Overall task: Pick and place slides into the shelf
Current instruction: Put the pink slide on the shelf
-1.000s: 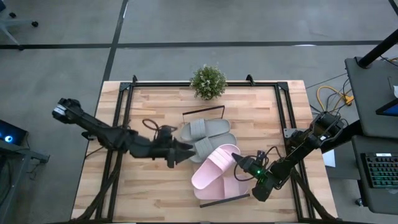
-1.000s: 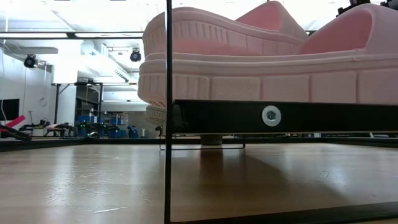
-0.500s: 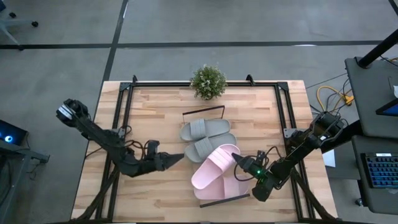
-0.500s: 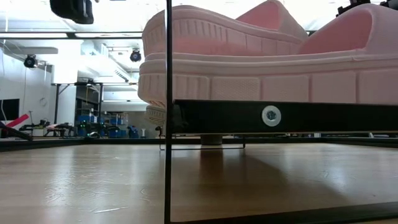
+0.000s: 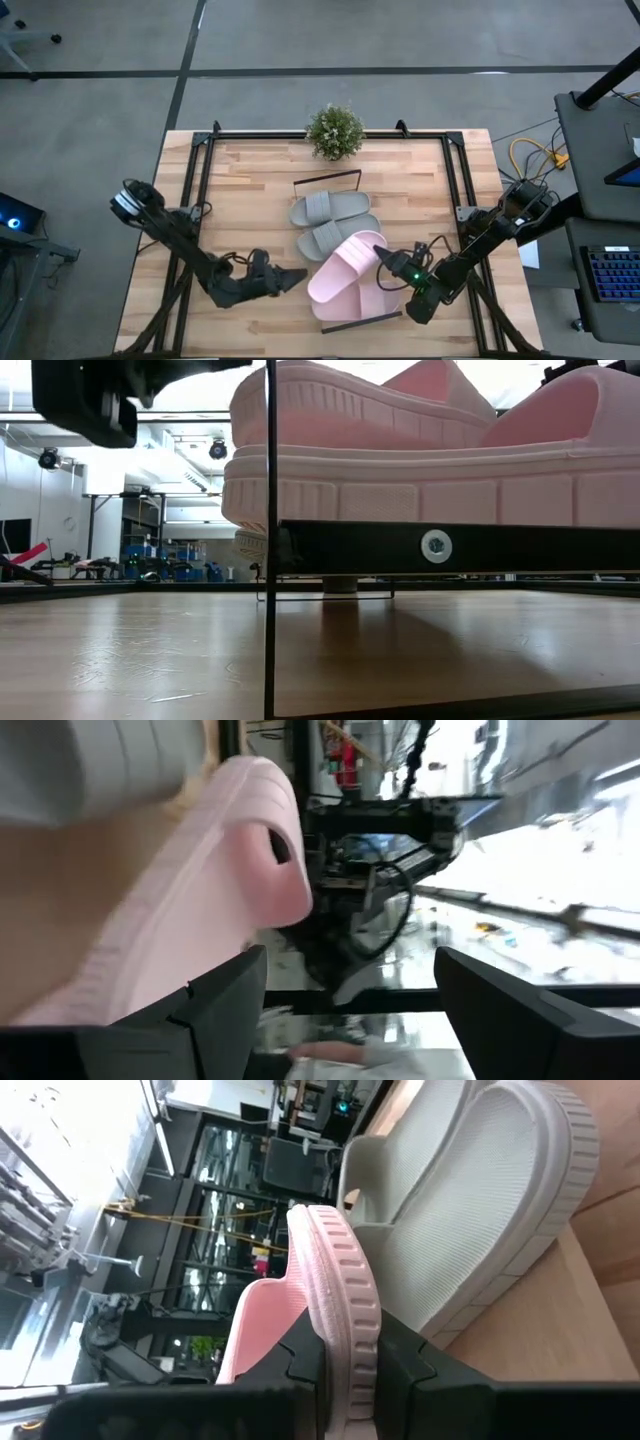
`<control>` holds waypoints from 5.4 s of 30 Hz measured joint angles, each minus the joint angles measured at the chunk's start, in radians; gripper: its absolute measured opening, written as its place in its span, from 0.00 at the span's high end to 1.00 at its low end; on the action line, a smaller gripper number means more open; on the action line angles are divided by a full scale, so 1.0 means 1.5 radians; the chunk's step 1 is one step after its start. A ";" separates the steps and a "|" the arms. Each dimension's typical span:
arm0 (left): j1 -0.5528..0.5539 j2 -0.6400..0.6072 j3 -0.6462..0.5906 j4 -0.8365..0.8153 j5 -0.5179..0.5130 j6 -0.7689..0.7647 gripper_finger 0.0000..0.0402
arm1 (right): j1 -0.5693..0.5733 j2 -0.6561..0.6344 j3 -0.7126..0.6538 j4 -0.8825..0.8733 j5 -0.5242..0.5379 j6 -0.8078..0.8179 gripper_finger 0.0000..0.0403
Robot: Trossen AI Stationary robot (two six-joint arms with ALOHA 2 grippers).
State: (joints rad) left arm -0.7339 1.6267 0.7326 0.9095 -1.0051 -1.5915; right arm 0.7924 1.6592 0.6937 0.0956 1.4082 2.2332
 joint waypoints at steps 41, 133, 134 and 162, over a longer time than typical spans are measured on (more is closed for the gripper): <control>-0.038 0.056 0.006 -0.075 -0.001 -0.140 0.32 | -0.004 -0.007 0.025 0.034 0.039 -0.035 0.91; 0.001 -0.101 -0.157 -0.025 0.184 -0.056 0.88 | 0.012 -0.216 0.023 -0.132 -0.107 -0.291 0.57; 0.001 -0.103 -0.160 -0.026 0.193 -0.057 0.88 | 0.011 -0.223 0.023 -0.150 -0.107 -0.282 0.57; 0.044 0.041 -0.067 -0.024 0.265 -0.101 0.88 | 0.008 -0.272 0.020 -0.250 -0.106 -0.236 0.57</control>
State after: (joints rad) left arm -0.6676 1.6882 0.6321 0.8735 -0.6076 -1.7427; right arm 0.8047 1.2517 0.7235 -0.2798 1.2491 1.8790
